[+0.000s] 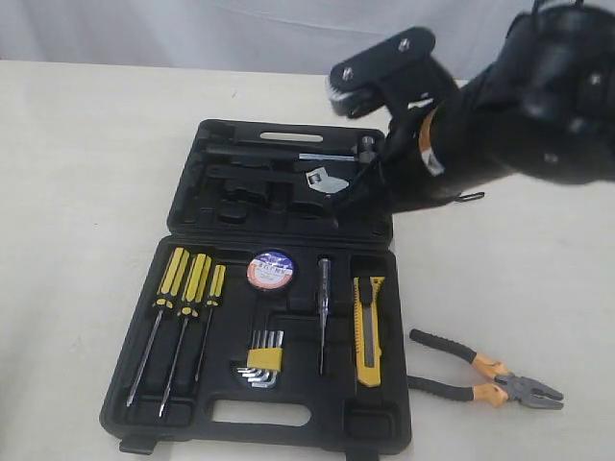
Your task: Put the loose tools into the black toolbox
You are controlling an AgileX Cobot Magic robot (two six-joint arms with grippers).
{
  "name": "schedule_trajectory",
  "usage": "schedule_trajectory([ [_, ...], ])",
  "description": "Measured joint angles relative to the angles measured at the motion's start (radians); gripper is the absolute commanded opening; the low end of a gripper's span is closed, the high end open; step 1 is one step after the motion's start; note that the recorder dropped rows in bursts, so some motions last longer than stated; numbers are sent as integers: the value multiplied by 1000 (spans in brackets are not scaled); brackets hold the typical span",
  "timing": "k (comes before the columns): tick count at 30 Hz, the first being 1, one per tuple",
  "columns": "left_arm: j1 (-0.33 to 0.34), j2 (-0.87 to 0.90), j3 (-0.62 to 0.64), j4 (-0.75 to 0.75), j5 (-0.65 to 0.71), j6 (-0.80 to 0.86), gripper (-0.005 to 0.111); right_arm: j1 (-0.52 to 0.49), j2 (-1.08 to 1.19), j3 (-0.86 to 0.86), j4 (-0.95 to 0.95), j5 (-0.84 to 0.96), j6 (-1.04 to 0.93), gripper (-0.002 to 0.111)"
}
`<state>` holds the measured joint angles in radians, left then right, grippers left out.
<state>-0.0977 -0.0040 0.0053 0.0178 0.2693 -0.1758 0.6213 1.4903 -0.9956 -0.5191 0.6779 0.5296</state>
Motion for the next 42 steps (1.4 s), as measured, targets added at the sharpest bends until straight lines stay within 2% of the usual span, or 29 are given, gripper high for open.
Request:
schedule_trajectory([
  [5,0,0,0,0,0,0,0,-293,26,-204,440,124,-513,-1],
  [8,0,0,0,0,0,0,0,-408,112,-280,482,216,-658,-1],
  [10,0,0,0,0,0,0,0,-449,201,-328,482,242,-697,-1],
  [12,0,0,0,0,0,0,0,-461,301,-394,481,239,-750,3],
  [14,0,0,0,0,0,0,0,-461,394,-459,474,231,-807,20],
  [15,0,0,0,0,0,0,0,-461,428,-478,474,226,-821,37],
  [17,0,0,0,0,0,0,0,-461,492,-516,474,222,-857,57],
  [18,0,0,0,0,0,0,0,-461,511,-532,474,222,-869,65],
  [19,0,0,0,0,0,0,0,-461,528,-540,474,220,-879,68],
  [29,0,0,0,0,0,0,0,-461,628,-554,443,234,-949,70],
  [42,0,0,0,0,0,0,0,-461,689,-554,444,150,-994,70],
])
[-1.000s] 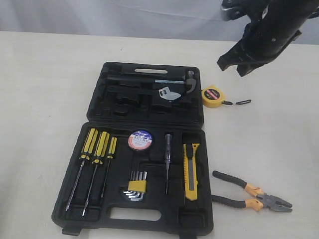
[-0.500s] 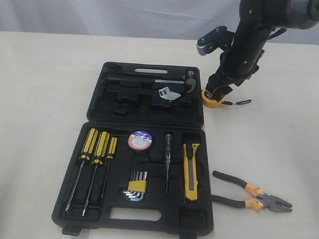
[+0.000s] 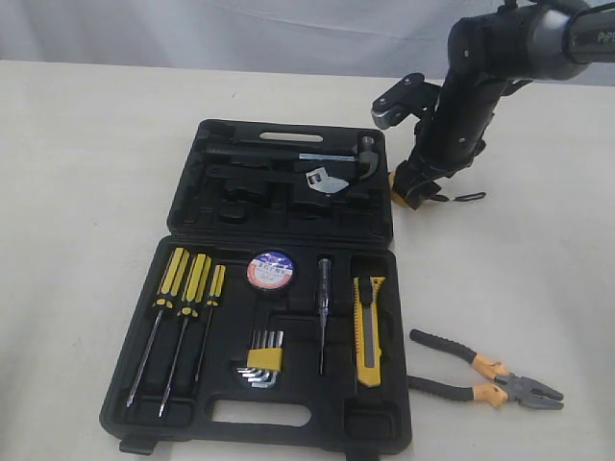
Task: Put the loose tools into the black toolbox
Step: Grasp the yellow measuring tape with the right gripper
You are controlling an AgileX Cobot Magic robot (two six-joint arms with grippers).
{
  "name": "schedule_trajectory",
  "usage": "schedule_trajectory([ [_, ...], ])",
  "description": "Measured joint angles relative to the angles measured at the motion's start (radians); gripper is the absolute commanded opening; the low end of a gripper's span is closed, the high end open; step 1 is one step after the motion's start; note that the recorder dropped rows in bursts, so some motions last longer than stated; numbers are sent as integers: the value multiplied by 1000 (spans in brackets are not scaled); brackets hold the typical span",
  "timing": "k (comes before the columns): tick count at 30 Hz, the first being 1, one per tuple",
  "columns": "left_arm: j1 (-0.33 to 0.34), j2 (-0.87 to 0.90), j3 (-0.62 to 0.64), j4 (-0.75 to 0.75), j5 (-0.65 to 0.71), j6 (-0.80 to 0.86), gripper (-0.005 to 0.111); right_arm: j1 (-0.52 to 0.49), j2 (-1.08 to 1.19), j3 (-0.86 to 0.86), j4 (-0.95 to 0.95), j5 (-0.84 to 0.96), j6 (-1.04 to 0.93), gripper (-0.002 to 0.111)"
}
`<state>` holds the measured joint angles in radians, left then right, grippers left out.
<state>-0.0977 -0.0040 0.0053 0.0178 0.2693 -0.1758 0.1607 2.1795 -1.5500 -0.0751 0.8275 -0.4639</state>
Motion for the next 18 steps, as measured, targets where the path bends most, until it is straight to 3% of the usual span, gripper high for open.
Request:
schedule_trajectory([
  [18,0,0,0,0,0,0,0,-2,48,-34,86,-72,-22,67],
])
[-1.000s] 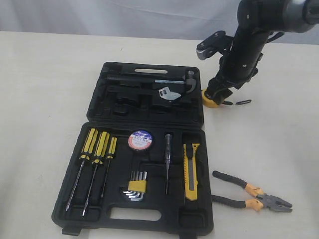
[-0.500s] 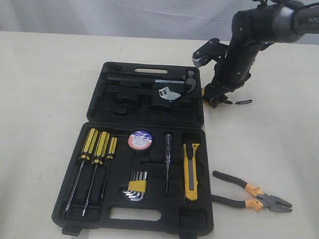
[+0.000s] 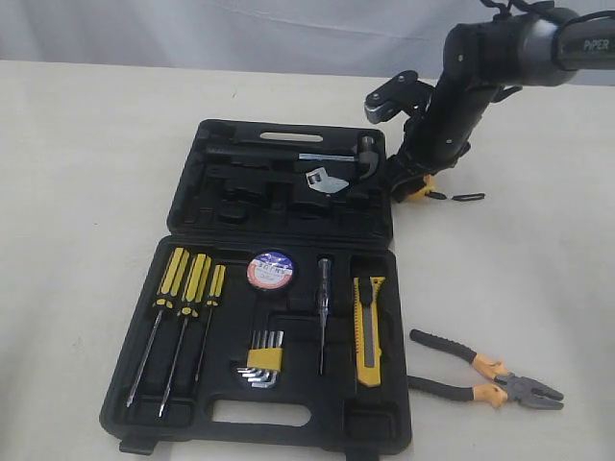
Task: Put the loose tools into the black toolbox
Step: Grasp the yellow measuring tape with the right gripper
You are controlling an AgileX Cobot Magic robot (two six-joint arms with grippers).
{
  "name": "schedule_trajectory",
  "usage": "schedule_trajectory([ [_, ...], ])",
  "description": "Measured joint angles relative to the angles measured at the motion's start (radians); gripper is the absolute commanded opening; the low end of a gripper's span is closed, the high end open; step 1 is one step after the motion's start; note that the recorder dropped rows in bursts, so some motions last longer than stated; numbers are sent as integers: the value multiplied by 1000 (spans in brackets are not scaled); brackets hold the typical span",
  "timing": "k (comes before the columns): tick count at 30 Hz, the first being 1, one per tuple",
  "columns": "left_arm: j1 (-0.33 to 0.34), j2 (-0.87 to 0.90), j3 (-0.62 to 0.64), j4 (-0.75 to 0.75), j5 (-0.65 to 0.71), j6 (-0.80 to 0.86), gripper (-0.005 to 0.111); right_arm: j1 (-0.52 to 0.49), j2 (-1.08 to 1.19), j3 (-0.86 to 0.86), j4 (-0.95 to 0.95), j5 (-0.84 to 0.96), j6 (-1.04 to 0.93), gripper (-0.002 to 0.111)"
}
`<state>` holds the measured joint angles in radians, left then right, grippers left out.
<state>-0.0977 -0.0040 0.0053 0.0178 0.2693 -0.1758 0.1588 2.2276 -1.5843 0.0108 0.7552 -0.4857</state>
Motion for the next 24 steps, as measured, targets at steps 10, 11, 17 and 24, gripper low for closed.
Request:
schedule_trajectory([
  [10,0,0,0,0,0,0,0,-4,67,-109,4,71,45,67],
  [11,0,0,0,0,0,0,0,-3,73,-123,7,84,45,67],
  [17,0,0,0,0,0,0,0,-5,98,-172,12,156,4,41],
  [24,0,0,0,0,0,0,0,-5,103,-193,-36,211,-39,34],
])
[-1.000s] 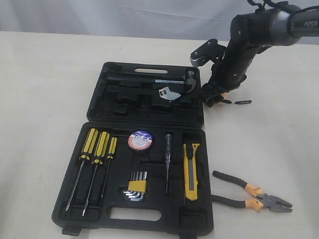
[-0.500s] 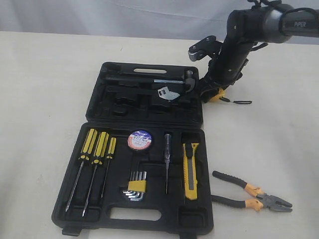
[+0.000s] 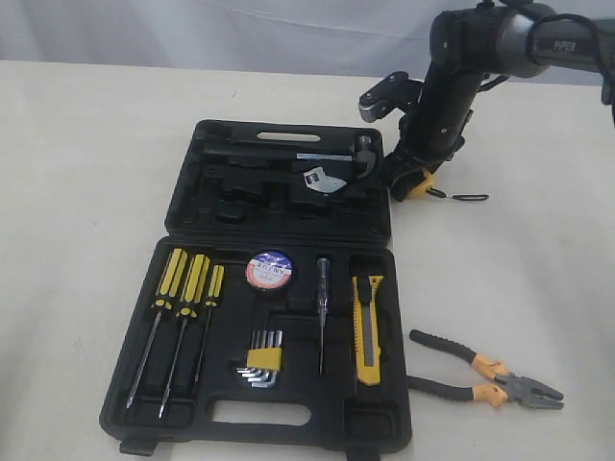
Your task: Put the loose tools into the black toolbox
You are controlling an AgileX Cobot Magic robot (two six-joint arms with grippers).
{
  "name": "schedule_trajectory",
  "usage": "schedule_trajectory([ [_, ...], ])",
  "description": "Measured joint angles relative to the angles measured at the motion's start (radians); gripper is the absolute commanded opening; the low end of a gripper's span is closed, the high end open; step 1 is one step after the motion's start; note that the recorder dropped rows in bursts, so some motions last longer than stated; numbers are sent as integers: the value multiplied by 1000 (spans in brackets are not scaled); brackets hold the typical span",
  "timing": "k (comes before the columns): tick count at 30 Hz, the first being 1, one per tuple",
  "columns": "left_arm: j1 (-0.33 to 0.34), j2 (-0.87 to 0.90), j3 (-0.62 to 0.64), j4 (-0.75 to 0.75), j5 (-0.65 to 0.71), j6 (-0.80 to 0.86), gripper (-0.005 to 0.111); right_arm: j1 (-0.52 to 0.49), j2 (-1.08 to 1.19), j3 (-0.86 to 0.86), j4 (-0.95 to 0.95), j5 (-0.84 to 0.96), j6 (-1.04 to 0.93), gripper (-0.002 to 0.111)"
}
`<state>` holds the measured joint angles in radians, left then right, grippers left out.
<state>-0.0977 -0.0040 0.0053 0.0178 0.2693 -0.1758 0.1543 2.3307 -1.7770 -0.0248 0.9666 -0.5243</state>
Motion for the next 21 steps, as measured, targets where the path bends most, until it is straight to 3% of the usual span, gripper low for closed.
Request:
schedule_trajectory([
  [4,0,0,0,0,0,0,0,2,2,-4,-50,42,-7,26],
  [10,0,0,0,0,0,0,0,4,-15,-2,-151,115,-3,26],
  [21,0,0,0,0,0,0,0,62,-167,-1,-118,169,-119,26],
])
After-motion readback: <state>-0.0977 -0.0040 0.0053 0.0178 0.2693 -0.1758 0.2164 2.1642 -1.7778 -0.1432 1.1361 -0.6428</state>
